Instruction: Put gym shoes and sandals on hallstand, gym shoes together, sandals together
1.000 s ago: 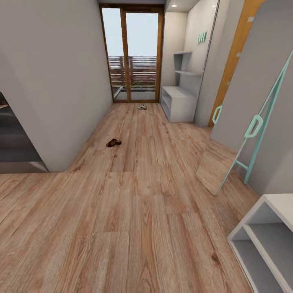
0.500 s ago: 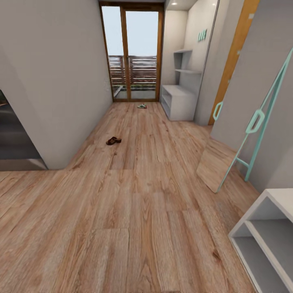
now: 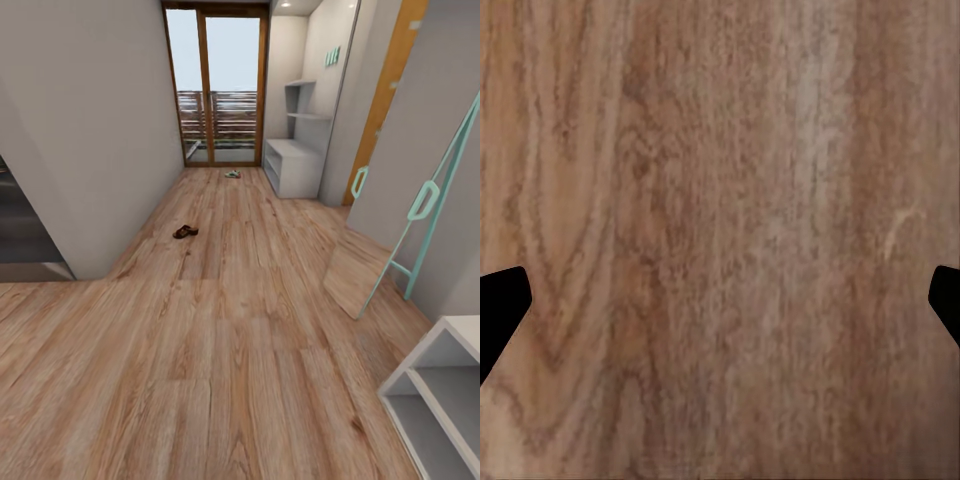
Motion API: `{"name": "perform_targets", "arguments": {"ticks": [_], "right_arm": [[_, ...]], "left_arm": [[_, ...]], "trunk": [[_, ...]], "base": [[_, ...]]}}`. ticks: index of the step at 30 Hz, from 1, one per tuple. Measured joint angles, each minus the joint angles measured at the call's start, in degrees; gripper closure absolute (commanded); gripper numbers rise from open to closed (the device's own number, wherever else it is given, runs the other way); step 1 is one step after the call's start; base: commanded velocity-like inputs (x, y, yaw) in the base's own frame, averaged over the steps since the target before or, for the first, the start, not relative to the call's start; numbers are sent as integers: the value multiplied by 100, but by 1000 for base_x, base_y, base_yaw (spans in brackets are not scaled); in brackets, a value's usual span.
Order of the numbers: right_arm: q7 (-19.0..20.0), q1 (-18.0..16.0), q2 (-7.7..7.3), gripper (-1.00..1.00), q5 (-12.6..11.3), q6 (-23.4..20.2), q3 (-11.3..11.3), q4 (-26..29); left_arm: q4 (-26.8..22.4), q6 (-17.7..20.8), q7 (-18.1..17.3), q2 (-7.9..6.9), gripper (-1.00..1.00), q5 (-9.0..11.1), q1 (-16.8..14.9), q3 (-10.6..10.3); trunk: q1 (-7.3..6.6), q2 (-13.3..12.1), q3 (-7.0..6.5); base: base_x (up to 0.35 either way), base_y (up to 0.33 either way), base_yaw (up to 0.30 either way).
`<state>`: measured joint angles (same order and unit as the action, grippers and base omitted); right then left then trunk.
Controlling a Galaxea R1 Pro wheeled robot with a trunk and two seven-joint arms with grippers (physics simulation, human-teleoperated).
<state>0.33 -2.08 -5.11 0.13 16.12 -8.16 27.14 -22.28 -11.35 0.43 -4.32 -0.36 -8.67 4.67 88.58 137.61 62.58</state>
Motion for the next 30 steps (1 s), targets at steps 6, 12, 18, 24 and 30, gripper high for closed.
{"name": "perform_targets", "arguments": {"ticks": [6,12,18,24,30], "right_arm": [[-1,0,19,-100,-11,-2,-1,176],[-1,-7,47,-100,-12,-11,3,614],[30,-111,25,-100,6,-12,13,786],[31,-137,13,-100,5,-6,9,420],[31,-138,10,-100,10,-7,9,359]], "left_arm": [[-70,-6,5,0,-100,24,-41,14],[-129,-6,10,4,-100,38,-121,11],[-129,-6,13,2,-100,31,-245,18],[-110,-8,7,-9,-100,15,-231,17],[-107,-129,5,-55,-100,8,-235,11]], "trunk": [[0,0,0],[-1,0,0],[0,0,0],[0,0,0],[0,0,0]], "base": [[326,0,0],[338,0,0],[339,0,0],[339,0,0],[339,0,0]]}}
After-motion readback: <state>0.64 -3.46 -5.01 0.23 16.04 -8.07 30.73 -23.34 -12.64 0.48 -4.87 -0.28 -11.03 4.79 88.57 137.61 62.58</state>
